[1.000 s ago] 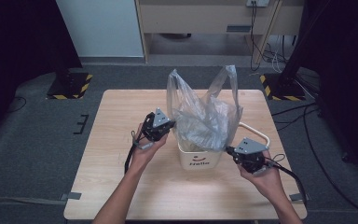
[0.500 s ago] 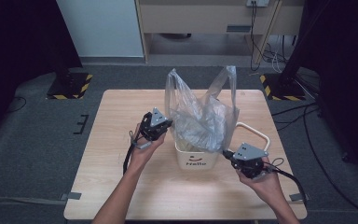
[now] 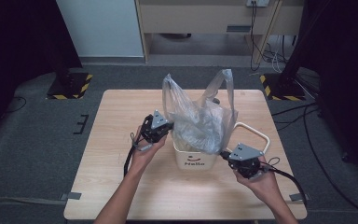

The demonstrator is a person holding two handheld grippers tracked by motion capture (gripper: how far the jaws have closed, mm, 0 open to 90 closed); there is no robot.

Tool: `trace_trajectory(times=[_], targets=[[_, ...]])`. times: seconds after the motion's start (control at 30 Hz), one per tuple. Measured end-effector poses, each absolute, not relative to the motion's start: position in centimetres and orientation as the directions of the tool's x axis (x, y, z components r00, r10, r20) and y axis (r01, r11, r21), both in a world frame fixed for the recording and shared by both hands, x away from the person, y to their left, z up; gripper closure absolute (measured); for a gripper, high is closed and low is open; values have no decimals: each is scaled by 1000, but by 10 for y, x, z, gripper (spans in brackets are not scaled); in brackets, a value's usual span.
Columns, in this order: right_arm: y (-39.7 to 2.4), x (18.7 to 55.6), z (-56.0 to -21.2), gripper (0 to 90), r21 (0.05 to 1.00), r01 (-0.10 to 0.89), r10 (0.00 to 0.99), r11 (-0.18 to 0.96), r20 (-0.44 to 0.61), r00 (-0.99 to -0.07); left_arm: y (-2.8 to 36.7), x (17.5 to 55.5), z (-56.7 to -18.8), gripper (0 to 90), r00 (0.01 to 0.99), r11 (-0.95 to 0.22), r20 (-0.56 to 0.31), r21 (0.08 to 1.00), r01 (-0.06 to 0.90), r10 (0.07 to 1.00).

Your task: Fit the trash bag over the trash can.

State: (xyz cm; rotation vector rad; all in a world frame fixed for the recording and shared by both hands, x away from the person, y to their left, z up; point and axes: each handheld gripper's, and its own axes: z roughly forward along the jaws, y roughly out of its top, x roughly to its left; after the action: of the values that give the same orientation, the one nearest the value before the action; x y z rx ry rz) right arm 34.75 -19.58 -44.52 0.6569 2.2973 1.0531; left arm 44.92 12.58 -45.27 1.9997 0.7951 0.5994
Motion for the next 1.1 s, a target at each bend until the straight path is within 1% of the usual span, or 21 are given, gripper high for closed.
trace_trajectory(times=[0.2,0.23,0.33,0.47,0.5,0.6,0.63,0.67,0.77,0.8,0.9,0.93,1.1], targets=[[-192,350,-446,900,787,206,609,581,-253,-751,127,447,-456,900,685,-419,109,855,305,721],[-192,350,-446,900,787,211,609,579,-246,-754,128,449,-457,900,690,-417,115,862,289,715],[-192,350,-447,900,788,211,608,579,-245,-755,128,447,-457,900,679,-410,103,858,309,727],[-191,349,-447,900,788,211,606,579,-242,-758,127,449,-457,900,688,-421,121,861,286,716],[-191,349,-448,900,788,209,604,580,-243,-759,127,447,-457,900,679,-416,110,856,307,726],[-190,349,-449,900,787,210,602,581,-242,-761,127,448,-458,900,679,-415,106,855,311,727],[-190,348,-449,900,785,211,602,582,-242,-761,127,450,-459,900,687,-420,117,860,292,718],[-190,348,-449,900,786,209,600,582,-242,-762,127,449,-459,900,679,-416,105,854,313,727],[-189,348,-450,900,784,211,599,584,-240,-764,127,450,-460,900,678,-411,99,854,318,729],[-189,348,-451,900,784,213,599,584,-239,-764,126,451,-461,900,685,-412,105,860,301,721],[-188,348,-452,900,780,210,596,589,-244,-765,126,451,-461,900,684,-412,107,861,299,721],[-188,348,-452,900,781,209,596,589,-244,-765,126,449,-461,900,677,-410,98,855,318,729],[-187,349,-453,900,778,212,595,592,-244,-766,126,450,-462,900,682,-420,102,850,318,724]])
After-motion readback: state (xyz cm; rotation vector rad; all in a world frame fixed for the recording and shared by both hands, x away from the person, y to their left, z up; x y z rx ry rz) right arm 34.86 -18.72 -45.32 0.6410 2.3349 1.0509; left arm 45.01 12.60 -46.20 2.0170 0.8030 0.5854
